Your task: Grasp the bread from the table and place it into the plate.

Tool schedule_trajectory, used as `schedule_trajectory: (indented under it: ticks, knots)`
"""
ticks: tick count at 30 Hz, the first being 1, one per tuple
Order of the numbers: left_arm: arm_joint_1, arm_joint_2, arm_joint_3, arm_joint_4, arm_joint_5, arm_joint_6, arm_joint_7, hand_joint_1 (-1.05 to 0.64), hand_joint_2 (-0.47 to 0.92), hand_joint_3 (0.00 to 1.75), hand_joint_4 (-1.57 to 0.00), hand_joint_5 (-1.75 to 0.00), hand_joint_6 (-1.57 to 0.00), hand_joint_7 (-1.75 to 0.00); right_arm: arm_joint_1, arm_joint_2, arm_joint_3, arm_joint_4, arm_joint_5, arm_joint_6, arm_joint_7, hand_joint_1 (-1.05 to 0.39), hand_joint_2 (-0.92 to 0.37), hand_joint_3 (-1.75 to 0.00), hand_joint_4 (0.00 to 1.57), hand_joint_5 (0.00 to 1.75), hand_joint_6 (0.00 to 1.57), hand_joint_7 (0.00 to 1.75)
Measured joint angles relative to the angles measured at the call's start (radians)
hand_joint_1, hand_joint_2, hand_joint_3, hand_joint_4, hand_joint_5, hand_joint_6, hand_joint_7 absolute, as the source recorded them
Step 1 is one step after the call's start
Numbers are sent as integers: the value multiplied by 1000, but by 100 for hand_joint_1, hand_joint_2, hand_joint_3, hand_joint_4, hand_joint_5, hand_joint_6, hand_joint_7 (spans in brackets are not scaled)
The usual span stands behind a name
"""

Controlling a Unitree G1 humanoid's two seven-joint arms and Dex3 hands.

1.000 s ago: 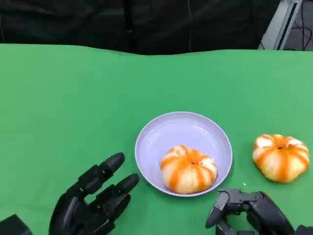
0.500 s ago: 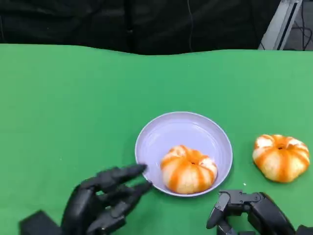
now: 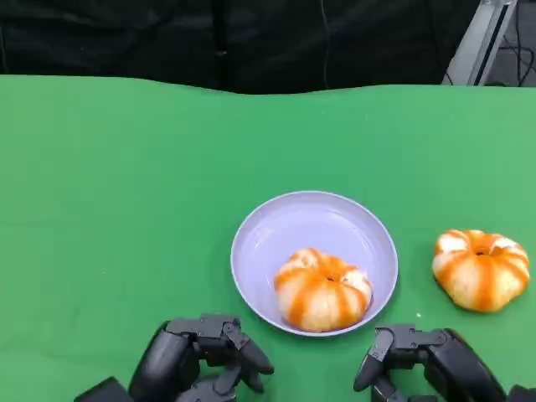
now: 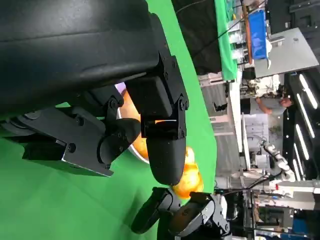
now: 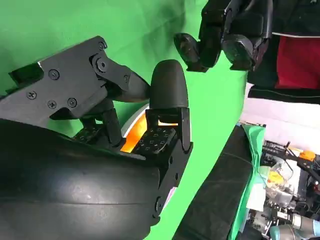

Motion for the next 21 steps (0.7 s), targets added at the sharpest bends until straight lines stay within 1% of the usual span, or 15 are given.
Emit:
schedule_trajectory:
  ticks: [1,2,4,8,16,21]
  knots:
    - [-1,0,-1,5,3,-1,7,1,58,105,-92,-147,-104,-113,0,0,0,0,0,0,0,-12,-64,-91,79,148,85,114]
    - [-1,0,-2,7,7,-1,10,-1,57,110,-91,-151,-102,-119,0,0,0,0,0,0,0,-13,-64,-91,79,148,85,114]
    - [-1,3,-5,9,18,-7,19,-1,56,114,-91,-154,-100,-123,0,0,-1,0,0,0,0,-14,-64,-91,80,148,85,115]
    - [-3,10,-6,12,31,-17,37,-2,56,116,-90,-156,-99,-126,0,0,-4,0,0,0,0,-14,-64,-91,80,148,85,114]
    - [-13,14,-8,18,33,-24,55,-1,57,115,-91,-156,-98,-127,0,0,-5,0,0,0,0,-14,-64,-91,80,147,85,113]
    - [-14,14,-9,18,31,-24,58,-1,56,113,-91,-153,-99,-123,0,0,-5,0,0,0,0,-14,-64,-91,80,147,85,114]
